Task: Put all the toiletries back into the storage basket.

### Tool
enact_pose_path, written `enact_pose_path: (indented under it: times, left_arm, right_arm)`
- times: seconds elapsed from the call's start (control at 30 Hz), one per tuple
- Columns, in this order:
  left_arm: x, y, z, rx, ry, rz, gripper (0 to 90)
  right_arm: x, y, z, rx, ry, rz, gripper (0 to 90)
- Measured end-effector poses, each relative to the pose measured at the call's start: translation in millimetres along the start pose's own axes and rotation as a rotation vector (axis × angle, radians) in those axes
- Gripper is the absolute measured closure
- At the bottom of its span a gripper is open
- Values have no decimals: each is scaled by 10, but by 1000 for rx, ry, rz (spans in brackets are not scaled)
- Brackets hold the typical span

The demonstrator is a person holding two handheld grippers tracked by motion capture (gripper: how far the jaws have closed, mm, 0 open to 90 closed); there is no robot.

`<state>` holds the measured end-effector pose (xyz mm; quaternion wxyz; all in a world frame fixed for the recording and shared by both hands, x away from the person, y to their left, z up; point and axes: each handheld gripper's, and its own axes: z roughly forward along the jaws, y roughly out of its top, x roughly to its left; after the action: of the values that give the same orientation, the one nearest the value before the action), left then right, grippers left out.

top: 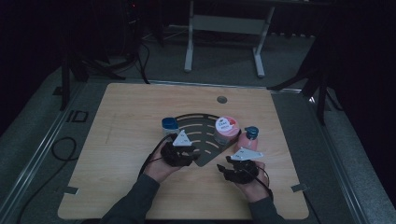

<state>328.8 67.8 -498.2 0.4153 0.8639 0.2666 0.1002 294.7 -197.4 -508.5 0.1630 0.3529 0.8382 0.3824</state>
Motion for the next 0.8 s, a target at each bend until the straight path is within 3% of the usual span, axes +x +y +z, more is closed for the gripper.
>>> enact_pose_path:
  times: [0.37,0.53,0.8]
  left_arm:
    - [-10,-196,-61,12,0,-23,611]
    - [27,-245,-174,7,4,-27,624]
    - [166,-241,-520,-27,15,-26,631]
  right_arm:
    - [-177,117,-290,-33,-60,-7,539]
    - [-171,76,-290,-33,-52,-8,547]
    - [-139,-77,-192,-12,-26,4,540]
